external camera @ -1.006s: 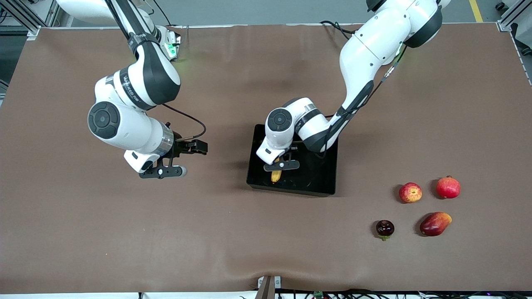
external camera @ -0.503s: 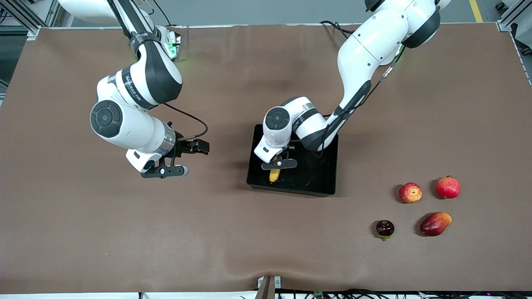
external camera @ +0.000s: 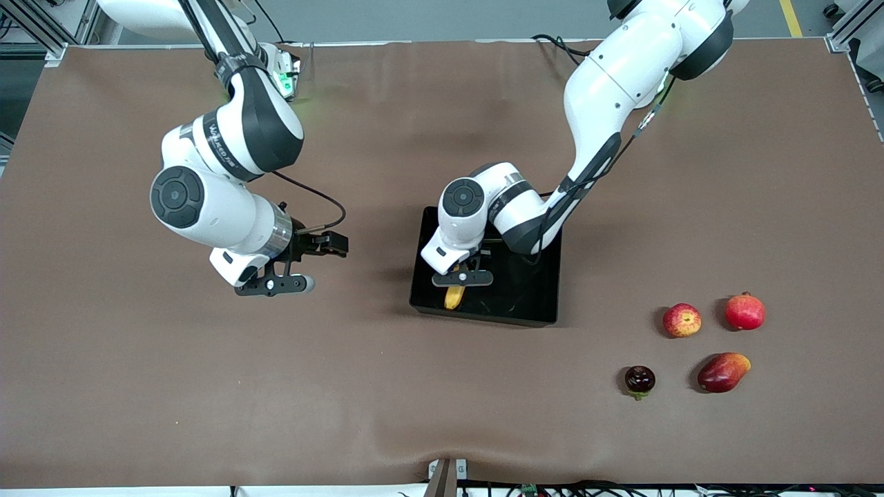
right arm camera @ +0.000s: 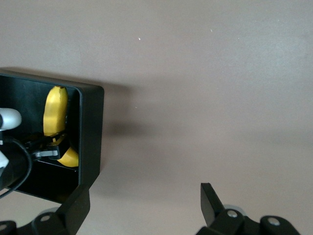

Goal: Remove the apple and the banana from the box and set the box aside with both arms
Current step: 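Lift the banana up out of the tray with the left gripper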

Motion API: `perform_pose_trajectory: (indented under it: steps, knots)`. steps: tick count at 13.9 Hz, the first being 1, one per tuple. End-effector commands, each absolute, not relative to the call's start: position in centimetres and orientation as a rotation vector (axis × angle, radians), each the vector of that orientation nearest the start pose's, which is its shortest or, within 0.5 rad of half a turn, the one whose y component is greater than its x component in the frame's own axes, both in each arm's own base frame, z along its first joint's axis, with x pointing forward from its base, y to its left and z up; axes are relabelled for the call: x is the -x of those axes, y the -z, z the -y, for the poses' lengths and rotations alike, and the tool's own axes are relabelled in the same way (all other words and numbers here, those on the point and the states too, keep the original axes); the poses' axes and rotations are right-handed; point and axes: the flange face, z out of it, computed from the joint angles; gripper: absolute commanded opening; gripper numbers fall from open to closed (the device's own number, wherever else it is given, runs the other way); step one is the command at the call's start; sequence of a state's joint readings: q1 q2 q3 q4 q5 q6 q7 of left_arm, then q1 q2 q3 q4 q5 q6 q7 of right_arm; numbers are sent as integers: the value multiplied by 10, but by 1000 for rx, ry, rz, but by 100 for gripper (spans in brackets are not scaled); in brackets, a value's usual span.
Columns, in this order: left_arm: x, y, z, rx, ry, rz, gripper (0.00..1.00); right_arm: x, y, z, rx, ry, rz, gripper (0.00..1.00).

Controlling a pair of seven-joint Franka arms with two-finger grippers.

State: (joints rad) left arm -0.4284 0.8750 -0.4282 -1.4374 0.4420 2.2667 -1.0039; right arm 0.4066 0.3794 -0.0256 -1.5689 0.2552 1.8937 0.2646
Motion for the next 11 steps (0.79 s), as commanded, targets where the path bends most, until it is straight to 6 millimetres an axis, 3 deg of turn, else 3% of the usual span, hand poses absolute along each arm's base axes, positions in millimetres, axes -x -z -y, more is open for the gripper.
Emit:
perform_pose_trajectory:
  steps: [1,4,11]
  knots:
    - [-535,-229,499,3161,142,3,0,-608,-419,-276,2923,-179,29,100]
    - [-539,-253,497,3167,182,14,0,-606,-417,-287,2912,-157,23,100]
    - [-564,-322,463,3137,255,85,0,-606,-412,-296,2910,-146,8,100]
